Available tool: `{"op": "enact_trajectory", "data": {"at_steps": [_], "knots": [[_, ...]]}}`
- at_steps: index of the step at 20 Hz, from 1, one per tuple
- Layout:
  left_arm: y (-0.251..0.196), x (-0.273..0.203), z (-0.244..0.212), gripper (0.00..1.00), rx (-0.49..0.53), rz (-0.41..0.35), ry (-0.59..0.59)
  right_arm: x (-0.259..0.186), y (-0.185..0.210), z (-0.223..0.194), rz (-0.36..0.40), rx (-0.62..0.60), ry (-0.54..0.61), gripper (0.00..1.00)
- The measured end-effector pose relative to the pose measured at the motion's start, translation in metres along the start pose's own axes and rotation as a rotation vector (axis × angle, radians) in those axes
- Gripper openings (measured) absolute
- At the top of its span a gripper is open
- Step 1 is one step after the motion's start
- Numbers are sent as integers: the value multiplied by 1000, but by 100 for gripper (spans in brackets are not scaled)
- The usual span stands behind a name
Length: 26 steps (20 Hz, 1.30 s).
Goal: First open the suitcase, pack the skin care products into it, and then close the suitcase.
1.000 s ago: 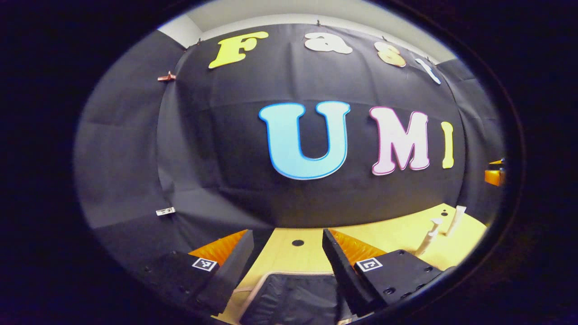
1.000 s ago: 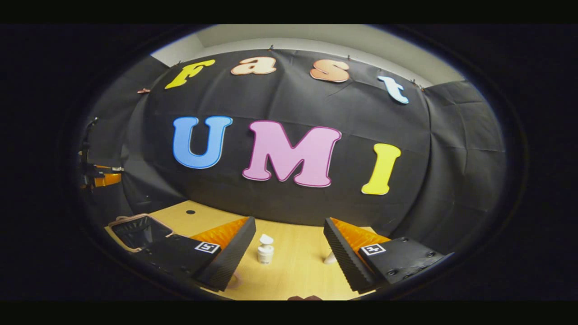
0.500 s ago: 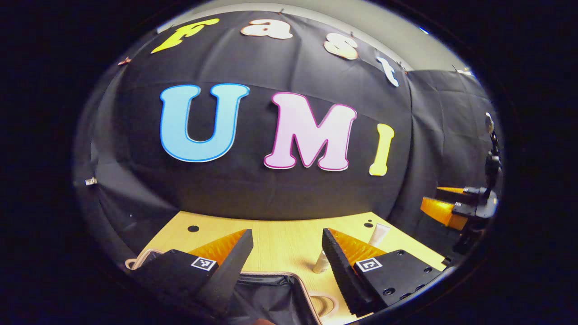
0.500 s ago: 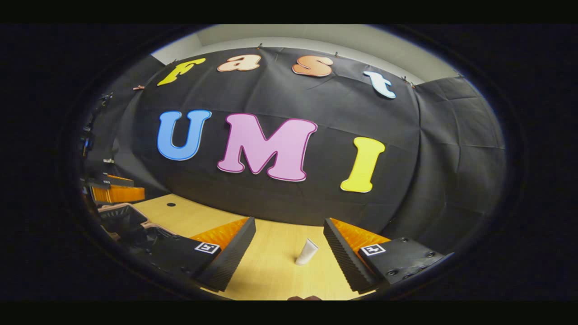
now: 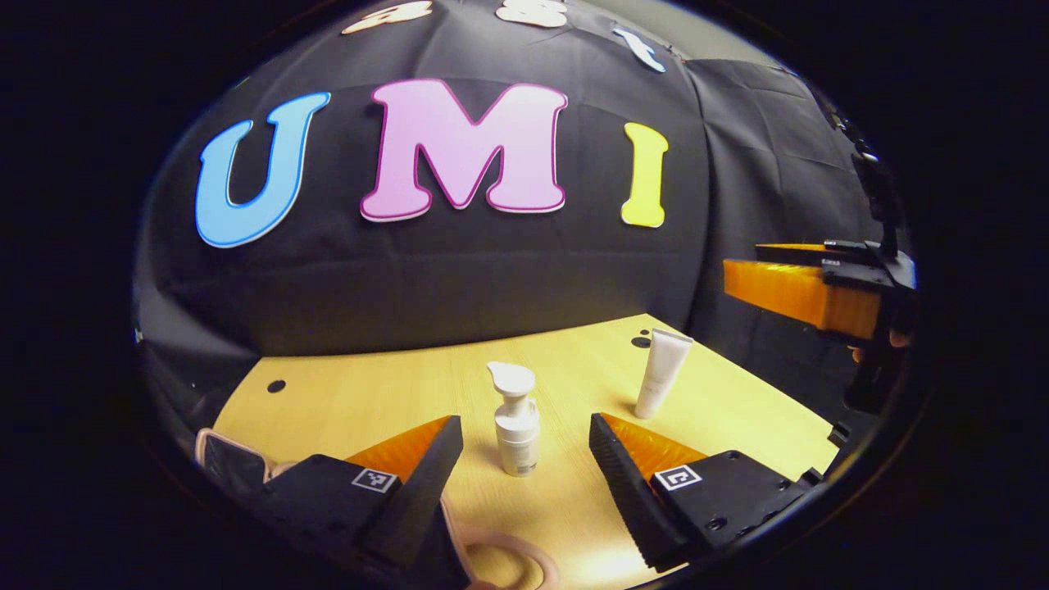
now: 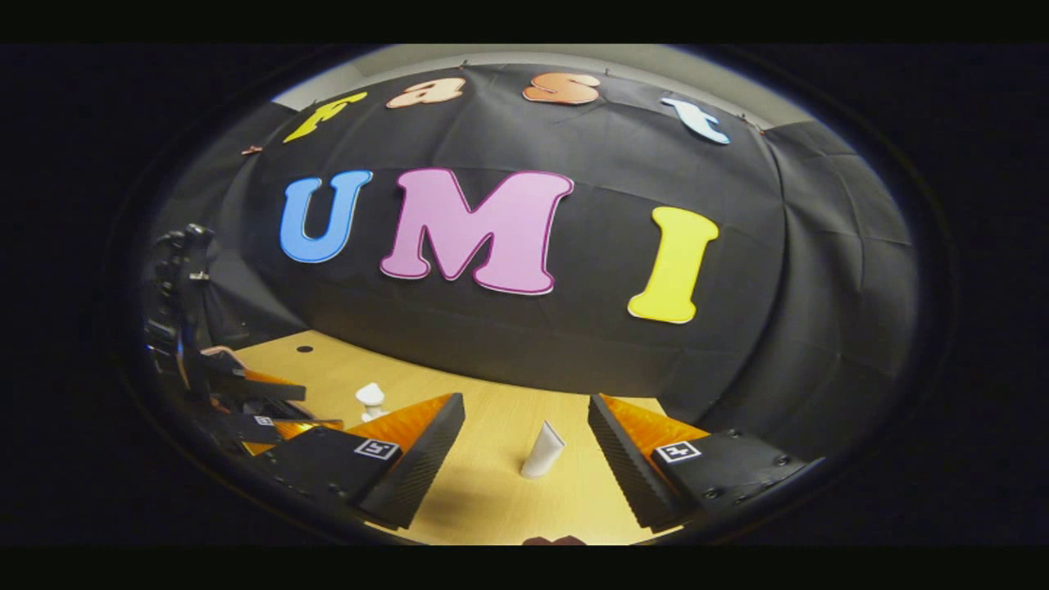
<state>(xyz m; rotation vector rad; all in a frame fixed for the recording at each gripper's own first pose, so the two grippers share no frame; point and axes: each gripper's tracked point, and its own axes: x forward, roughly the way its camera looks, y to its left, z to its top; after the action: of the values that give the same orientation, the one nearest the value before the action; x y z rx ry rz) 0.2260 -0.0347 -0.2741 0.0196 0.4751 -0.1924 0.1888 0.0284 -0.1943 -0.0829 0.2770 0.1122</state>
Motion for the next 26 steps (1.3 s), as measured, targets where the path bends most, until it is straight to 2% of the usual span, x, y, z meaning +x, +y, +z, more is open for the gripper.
{"op": "enact_trajectory", "data": {"at_steps": [8,10,11,12,13,19,23,26], "knots": [[14,108,-55,98,14,100,96,50,-16,-45,54,46,79,97],[10,129,-70,98,3,62,128,56,-20,-53,60,47,93,97],[13,129,-74,98,7,83,139,59,-22,-58,60,45,99,97],[13,150,-83,79,-6,63,149,62,-24,-63,60,44,107,96],[8,137,-73,59,6,67,150,67,-27,-67,61,47,112,97],[10,136,-68,57,-21,92,193,95,-20,-111,93,79,159,97],[13,107,-34,57,-55,90,157,121,-12,-159,97,118,234,97],[16,80,-11,59,-67,83,137,140,-7,-175,96,146,238,95]]}}
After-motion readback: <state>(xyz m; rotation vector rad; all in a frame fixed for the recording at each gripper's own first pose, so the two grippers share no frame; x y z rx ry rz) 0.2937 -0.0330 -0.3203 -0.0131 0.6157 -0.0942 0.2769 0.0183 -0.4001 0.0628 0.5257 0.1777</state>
